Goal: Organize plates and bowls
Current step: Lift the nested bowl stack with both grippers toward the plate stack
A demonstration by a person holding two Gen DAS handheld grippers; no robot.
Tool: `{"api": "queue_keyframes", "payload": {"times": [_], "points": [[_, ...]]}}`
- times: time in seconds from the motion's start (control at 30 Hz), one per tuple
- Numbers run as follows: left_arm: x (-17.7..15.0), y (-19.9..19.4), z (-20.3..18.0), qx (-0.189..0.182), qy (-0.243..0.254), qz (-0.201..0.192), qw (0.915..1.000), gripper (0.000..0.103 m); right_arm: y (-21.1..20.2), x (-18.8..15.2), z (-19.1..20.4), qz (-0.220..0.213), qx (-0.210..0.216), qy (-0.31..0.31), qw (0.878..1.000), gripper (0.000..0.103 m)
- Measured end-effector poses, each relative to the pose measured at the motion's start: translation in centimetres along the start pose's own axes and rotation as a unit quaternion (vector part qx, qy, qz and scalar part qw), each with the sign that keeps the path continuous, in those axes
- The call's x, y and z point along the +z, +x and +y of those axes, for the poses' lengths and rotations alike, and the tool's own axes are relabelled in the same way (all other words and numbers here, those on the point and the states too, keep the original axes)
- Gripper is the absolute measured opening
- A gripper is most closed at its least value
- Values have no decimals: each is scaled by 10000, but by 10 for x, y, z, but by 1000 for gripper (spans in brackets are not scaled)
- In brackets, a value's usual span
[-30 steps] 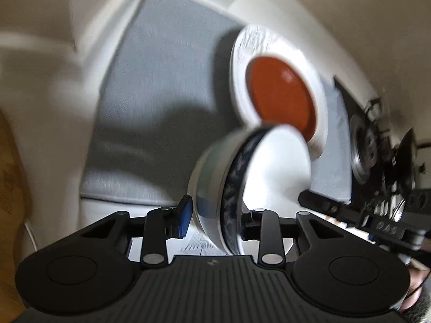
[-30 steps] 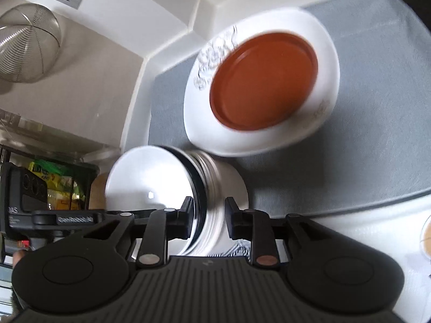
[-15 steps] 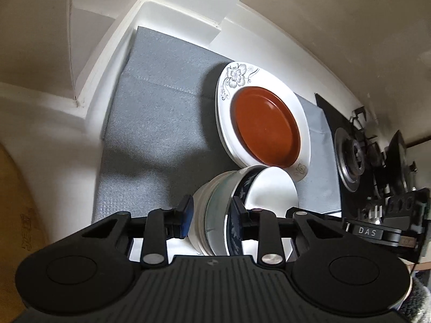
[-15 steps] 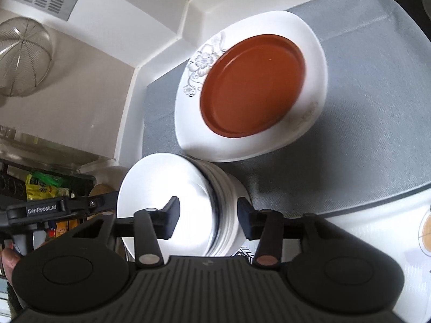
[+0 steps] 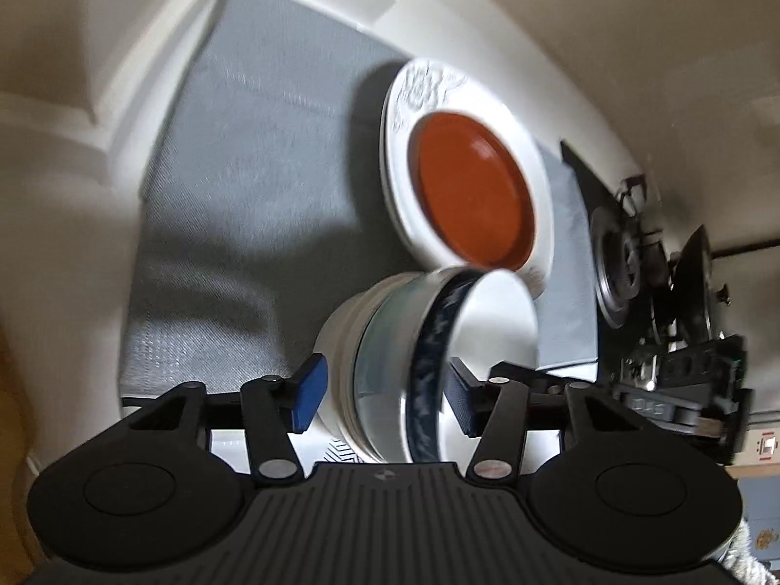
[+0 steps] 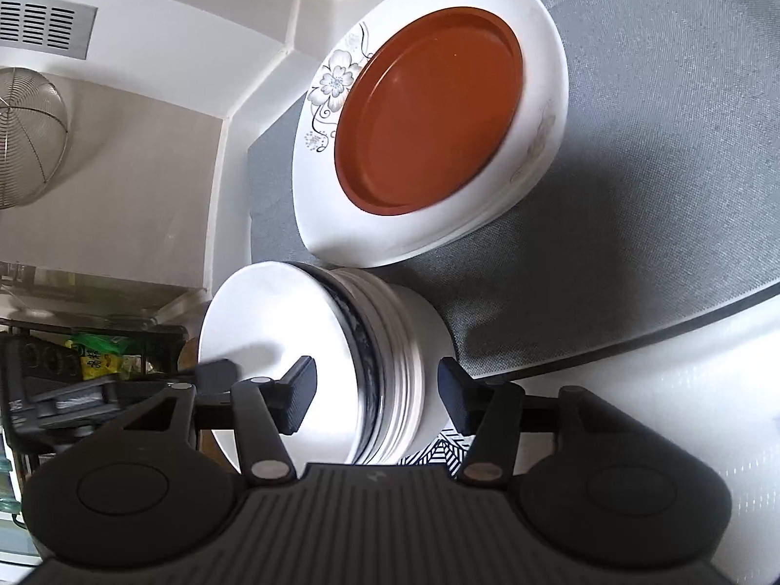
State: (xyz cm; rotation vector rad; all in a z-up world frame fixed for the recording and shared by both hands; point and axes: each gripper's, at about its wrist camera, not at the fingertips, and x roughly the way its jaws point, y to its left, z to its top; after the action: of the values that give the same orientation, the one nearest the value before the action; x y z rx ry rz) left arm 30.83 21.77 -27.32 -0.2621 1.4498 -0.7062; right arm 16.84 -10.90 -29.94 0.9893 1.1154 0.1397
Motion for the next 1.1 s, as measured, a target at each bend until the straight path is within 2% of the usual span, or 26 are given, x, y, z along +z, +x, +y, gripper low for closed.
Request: {"api": "queue_keyframes", "payload": {"times": [0.1,0.2,0.3,0.43,0.57,0.63,0.8,0.93,1.1], "points": [[-1,20,2,-5,36,134,9999,51,3,1,-3,50,-16,43,10000,68],[-2,26,-1,153,256,72,9995,44,6,1,-6,82,4,148,9999,69],[-1,29,9,-1,83,105,9999,41,10,0,-10,63,100,251,9996,72],[1,32,19,-119,-37,174,9998,44,16,-1,-11,151,202,296,9992,72],[4,41,25,-372,-310,352,9982,58,19,-3,-20,181,231,414,9987,67],[3,41,21,-230,-237,342,9989,55,19,-3,-22,166,263,453,9985,65],[-2,32,-1,273,230,254,9990,48,12,-3,0,74,-42,-98,9999,51],[-4,30,-2,413,115,261,9987,45,6,0,-1,33,193,28,9998,46],[-7,28,-7,542,75,250,9982,44,6,1,-1,94,252,-5,9996,45]]}}
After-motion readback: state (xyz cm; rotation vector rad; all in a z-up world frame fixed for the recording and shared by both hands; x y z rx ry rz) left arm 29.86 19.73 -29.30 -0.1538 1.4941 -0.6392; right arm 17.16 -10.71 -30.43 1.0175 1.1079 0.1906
